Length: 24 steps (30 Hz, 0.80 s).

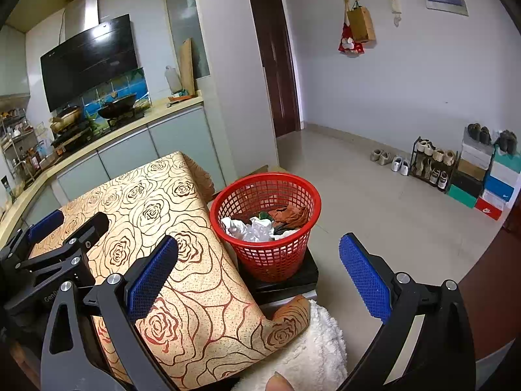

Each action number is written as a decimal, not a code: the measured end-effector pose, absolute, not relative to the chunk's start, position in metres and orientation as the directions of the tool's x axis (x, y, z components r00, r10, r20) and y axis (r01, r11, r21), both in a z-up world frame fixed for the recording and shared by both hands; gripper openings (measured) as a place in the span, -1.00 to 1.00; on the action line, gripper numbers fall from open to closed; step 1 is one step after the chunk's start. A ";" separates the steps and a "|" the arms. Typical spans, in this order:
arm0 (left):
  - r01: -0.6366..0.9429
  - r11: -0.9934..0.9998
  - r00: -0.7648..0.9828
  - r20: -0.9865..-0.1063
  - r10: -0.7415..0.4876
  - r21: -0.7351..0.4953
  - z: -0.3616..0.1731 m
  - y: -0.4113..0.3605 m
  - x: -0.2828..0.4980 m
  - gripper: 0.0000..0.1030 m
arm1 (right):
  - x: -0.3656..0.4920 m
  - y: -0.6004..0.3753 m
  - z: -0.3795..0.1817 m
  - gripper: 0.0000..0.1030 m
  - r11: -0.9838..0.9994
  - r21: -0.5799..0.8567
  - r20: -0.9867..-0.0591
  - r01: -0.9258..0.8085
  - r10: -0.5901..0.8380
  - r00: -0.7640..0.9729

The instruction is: Collect trash

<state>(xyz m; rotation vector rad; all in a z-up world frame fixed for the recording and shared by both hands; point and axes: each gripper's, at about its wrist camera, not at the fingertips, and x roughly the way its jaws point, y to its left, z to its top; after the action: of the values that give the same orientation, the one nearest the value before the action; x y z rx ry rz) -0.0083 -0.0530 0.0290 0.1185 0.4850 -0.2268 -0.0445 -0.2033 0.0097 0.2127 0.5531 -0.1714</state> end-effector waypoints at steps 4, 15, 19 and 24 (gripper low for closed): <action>0.243 0.968 0.860 -0.475 -0.188 0.057 0.029 -0.052 -0.008 0.77 | -0.044 -0.203 0.010 0.87 0.964 0.154 -0.537 0.218 -0.104 0.837; 0.257 0.966 0.854 -0.477 -0.209 0.036 0.028 -0.048 -0.009 0.77 | -0.045 -0.202 0.008 0.87 0.964 0.152 -0.539 0.217 -0.103 0.836; 0.261 0.965 0.860 -0.461 -0.218 0.030 0.029 -0.044 -0.011 0.77 | -0.045 -0.202 0.006 0.87 0.964 0.150 -0.541 0.220 -0.106 0.834; 0.258 0.966 0.866 -0.453 -0.214 0.037 0.029 -0.044 -0.014 0.77 | -0.044 -0.202 0.001 0.87 0.963 0.153 -0.547 0.222 -0.105 0.831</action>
<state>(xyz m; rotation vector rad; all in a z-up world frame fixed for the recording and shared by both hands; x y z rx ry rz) -0.0142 -0.0441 0.0289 0.0976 0.4624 -0.2472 -0.0443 -0.2023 0.0015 0.2151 0.5653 -0.1749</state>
